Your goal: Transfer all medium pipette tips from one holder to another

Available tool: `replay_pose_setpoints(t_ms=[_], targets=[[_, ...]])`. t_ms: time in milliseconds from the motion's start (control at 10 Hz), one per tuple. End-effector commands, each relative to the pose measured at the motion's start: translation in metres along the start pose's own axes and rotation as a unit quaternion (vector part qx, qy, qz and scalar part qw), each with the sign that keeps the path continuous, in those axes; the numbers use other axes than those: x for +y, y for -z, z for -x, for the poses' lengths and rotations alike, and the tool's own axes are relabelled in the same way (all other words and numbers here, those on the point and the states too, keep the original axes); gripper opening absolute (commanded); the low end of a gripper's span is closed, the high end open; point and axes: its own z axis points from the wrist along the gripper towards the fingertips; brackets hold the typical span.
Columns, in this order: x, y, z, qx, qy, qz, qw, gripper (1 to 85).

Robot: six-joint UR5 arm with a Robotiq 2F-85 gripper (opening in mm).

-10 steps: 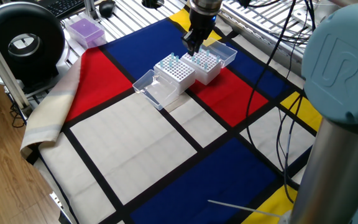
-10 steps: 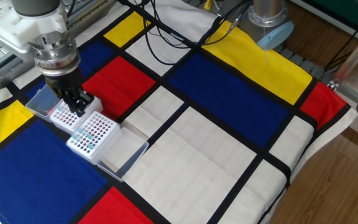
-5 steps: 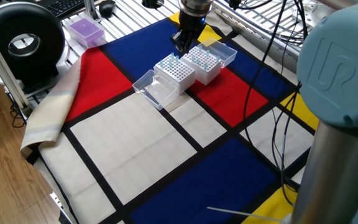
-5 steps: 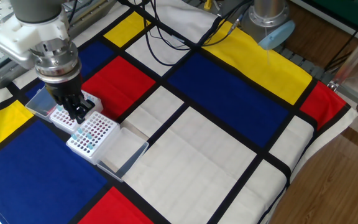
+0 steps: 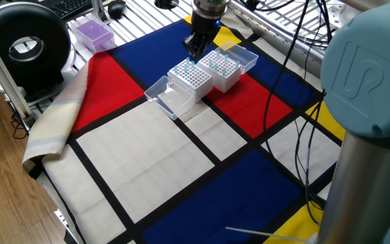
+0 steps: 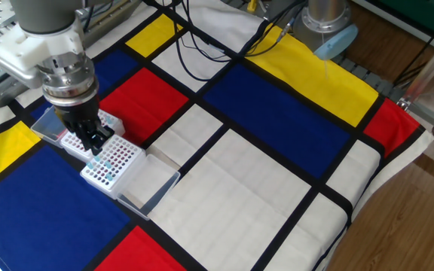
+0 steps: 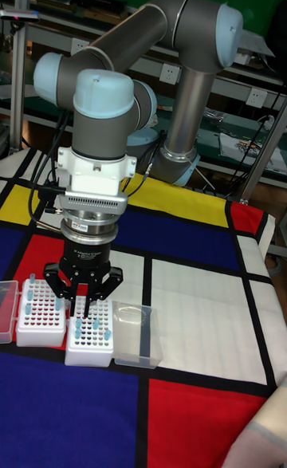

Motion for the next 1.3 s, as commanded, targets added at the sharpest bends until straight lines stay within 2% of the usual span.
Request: replay_pose_setpoints(t_ms=[0, 1200], targets=[[0.002, -0.007, 0.005, -0.009, -0.005, 0.004, 0.9999, 26.3], [0.004, -0.021, 0.003, -0.015, -0.004, -0.003, 0.9999, 25.7]])
